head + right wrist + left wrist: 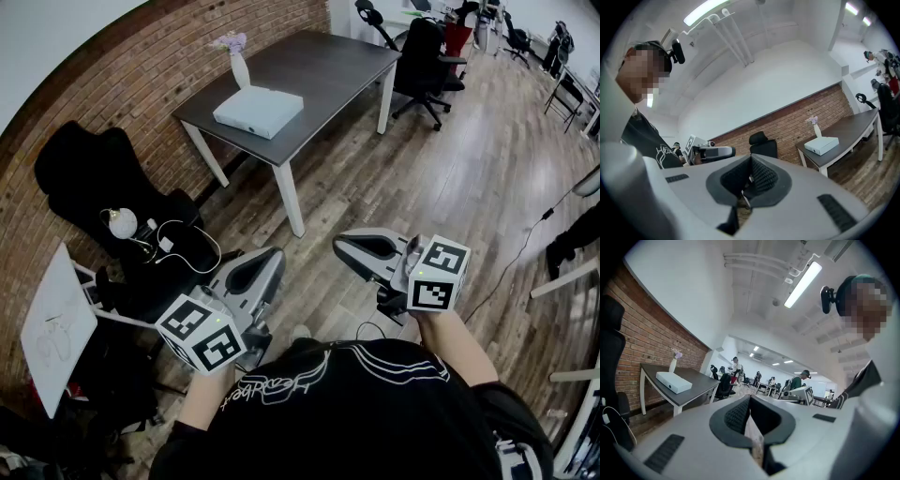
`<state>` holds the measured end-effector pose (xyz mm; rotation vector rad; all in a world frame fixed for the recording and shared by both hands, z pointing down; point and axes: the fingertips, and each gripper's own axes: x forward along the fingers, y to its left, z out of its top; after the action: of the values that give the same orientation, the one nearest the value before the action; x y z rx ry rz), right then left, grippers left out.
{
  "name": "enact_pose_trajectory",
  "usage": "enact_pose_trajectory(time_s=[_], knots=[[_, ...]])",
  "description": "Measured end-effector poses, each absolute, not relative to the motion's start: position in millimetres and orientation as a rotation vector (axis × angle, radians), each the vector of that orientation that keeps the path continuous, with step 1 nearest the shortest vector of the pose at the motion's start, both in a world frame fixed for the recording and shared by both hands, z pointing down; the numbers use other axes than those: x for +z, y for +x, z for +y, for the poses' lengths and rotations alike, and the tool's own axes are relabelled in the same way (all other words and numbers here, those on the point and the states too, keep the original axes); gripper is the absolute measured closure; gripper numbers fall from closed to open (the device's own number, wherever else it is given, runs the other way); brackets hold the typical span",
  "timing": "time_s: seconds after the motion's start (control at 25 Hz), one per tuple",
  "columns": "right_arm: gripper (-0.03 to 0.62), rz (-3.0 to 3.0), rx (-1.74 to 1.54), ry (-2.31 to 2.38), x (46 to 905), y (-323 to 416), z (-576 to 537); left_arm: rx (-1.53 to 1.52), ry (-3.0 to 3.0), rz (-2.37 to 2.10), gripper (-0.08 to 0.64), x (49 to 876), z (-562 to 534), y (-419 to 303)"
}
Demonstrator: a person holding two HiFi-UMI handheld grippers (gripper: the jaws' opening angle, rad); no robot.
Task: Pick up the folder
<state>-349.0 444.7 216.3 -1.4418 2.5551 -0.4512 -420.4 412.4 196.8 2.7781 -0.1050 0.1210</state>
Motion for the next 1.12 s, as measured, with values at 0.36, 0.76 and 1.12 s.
enact_pose_trajectory(time_s=[0.36,0.76,1.12], knots=[[0.595,2.533,-0.435,-1.465,208,-347,459,0.141,2.788,-0.068,0.555,189,430,-409],[0.594,2.545,-0.484,-1.448,227,-338,435,0.119,2.746,-0.054,0.555,205,400,-388],[0.594,2.551,-0.504,-1.431,243,-285,355,0.115,2.737,-0.057,0.555,224,308,-330]])
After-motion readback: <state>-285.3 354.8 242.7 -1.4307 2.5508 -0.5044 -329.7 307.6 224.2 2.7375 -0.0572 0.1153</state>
